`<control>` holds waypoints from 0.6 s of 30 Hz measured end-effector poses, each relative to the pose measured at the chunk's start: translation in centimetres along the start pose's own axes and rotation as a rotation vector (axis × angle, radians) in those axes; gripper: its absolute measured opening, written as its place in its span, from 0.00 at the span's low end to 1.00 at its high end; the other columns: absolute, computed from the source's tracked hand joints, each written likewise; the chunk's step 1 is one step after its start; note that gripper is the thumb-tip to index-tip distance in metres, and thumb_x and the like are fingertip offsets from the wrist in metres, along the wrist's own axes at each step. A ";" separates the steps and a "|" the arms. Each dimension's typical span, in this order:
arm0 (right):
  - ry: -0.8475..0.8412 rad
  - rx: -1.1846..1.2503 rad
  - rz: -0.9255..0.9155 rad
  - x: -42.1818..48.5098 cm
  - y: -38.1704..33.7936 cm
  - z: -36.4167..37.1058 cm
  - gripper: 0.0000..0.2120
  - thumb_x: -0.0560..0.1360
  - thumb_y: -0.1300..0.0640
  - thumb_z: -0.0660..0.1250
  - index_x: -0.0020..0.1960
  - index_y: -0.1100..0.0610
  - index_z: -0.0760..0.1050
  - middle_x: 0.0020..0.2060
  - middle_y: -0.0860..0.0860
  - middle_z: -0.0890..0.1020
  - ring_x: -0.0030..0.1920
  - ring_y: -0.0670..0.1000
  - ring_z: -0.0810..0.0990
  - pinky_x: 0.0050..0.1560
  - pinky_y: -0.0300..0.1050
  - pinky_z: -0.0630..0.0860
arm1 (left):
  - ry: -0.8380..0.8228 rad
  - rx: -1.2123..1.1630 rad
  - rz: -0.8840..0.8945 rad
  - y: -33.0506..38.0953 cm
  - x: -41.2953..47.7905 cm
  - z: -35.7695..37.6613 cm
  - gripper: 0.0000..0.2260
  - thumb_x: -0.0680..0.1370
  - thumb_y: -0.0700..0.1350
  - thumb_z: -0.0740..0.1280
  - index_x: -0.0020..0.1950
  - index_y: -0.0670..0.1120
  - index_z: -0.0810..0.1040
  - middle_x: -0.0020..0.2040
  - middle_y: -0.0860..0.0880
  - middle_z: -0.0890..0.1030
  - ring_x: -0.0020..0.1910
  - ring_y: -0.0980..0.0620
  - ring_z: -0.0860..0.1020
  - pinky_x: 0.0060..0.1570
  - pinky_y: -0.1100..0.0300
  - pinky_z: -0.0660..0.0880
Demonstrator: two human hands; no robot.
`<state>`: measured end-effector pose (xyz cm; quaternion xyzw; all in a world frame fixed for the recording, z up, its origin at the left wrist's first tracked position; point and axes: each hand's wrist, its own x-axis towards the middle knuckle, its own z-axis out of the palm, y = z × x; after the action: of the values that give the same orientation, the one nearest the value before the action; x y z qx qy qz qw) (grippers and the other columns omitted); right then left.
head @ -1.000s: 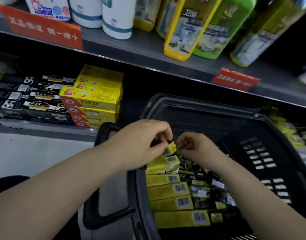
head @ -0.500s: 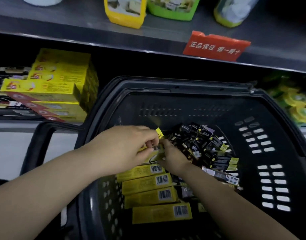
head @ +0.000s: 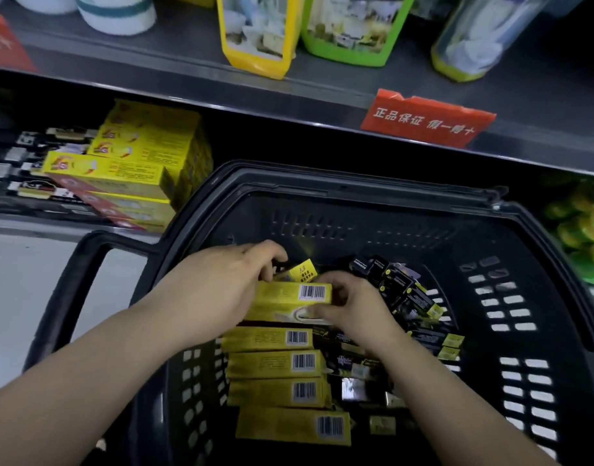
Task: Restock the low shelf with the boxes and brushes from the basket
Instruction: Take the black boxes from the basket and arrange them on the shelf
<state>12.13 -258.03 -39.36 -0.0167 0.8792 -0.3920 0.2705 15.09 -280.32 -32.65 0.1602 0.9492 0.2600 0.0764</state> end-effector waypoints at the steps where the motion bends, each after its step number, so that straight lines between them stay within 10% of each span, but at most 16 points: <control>1: 0.006 0.075 0.017 -0.5 -0.3 -0.5 0.15 0.66 0.53 0.77 0.52 0.50 0.79 0.44 0.48 0.82 0.45 0.50 0.81 0.48 0.49 0.78 | 0.011 0.011 0.003 0.0 0.1 0.1 0.16 0.79 0.40 0.57 0.65 0.55 0.66 0.48 0.64 0.71 0.48 0.59 0.76 0.45 0.66 0.69; 10: -0.014 0.599 0.235 -6.4 -1.2 -2.1 0.08 0.74 0.55 0.69 0.51 0.55 0.77 0.49 0.54 0.82 0.45 0.47 0.82 0.39 0.40 0.81 | 0.087 -0.342 -0.337 2.0 -0.1 0.9 0.12 0.79 0.40 0.57 0.40 0.52 0.75 0.41 0.55 0.80 0.42 0.52 0.80 0.46 0.55 0.77; 15: -0.069 0.688 0.176 -8.1 -1.8 -1.0 0.08 0.78 0.56 0.63 0.56 0.54 0.76 0.53 0.56 0.81 0.47 0.50 0.82 0.40 0.38 0.80 | -0.082 -0.781 -0.693 2.9 -0.8 2.7 0.19 0.77 0.58 0.61 0.56 0.43 0.70 0.52 0.45 0.80 0.51 0.47 0.81 0.57 0.46 0.76; 18: -0.102 0.679 0.097 -8.1 -2.3 -0.3 0.11 0.79 0.57 0.61 0.60 0.55 0.75 0.55 0.58 0.80 0.50 0.54 0.81 0.43 0.40 0.80 | -0.019 -1.076 -0.726 3.8 -1.4 3.6 0.19 0.76 0.52 0.66 0.63 0.43 0.70 0.55 0.48 0.81 0.53 0.49 0.80 0.59 0.50 0.75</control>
<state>18.51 -257.49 -33.85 0.0967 0.6838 -0.6474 0.3225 18.24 -276.05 -33.67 -0.2294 0.6792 0.6555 0.2375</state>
